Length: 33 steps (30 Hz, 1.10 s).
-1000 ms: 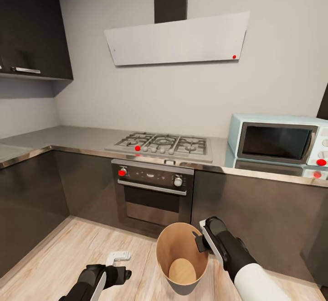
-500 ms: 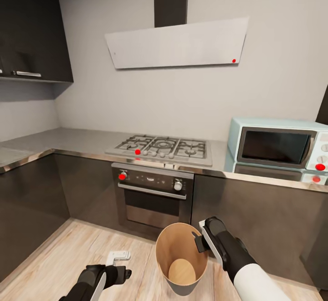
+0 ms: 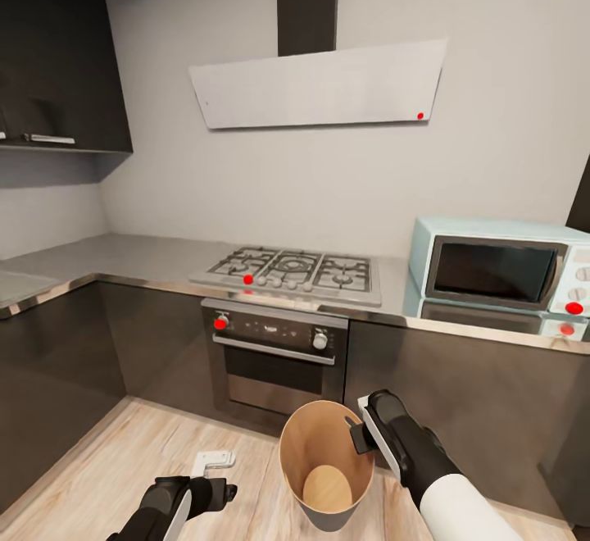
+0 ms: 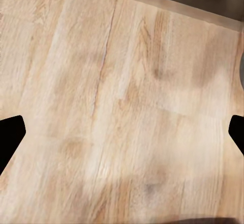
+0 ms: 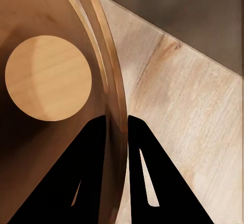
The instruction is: Put the three can of soda from the living room inside the tash can in the kitchen.
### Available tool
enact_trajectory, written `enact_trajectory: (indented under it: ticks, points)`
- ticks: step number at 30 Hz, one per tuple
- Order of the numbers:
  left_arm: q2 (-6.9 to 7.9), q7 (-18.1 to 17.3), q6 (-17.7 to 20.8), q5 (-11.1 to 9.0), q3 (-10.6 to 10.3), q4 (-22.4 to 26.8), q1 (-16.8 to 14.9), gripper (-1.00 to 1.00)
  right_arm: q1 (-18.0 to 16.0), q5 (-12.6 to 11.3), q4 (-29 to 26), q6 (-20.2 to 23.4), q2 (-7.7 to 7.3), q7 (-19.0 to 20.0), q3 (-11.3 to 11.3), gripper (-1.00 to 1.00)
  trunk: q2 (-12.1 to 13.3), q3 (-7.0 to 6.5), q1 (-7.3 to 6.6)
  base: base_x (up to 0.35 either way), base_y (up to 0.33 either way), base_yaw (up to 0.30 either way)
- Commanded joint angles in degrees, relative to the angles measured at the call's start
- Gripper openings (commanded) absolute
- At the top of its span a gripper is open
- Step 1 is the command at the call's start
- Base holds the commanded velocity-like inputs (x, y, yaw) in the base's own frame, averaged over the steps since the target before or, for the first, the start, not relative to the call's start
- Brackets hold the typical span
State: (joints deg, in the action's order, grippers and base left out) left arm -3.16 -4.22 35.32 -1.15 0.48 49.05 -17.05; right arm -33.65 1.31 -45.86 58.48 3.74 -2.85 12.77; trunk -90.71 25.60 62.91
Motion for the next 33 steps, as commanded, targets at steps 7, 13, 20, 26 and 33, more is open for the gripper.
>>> enact_trajectory:
  ticks: [7, 13, 20, 26, 33]
  points:
    - [-0.01, 0.00, -0.06, 0.00, -0.01, -0.09, 0.00, 1.00, -0.02, -0.70, -0.02, -0.04, 0.02, 0.23, -0.02, -1.00, 2.82, -1.27, -1.55, 0.000, 0.000, 0.000]
    - [-0.01, 0.00, -0.08, 0.00, 0.00, -0.14, 0.00, 1.00, -0.02, -0.76, 0.01, -0.04, -0.04, 0.21, -0.02, -1.00, 5.23, -2.24, -2.86, 0.000, 0.000, 0.000]
    - [-0.03, 0.00, -0.14, 0.00, -0.02, -0.16, 0.00, 1.00, -0.02, -0.78, 0.06, -0.04, -0.12, 0.21, -0.02, -1.00, 8.03, -2.97, -4.40, 0.000, 0.000, 0.000]
    - [-0.06, 0.00, -0.16, 0.00, 0.00, -0.17, 0.00, 1.00, -0.02, -0.79, 0.10, -0.04, -0.21, 0.24, -0.06, -1.00, 10.44, -3.51, -5.72, 0.000, 0.000, 0.000]
    - [-0.08, 0.00, -0.17, 0.00, -0.02, -0.17, 0.00, 1.00, -0.02, -0.79, 0.14, -0.04, -0.11, 0.21, -0.05, -1.00, 13.25, -4.12, -7.26, 0.000, 0.000, 0.000]
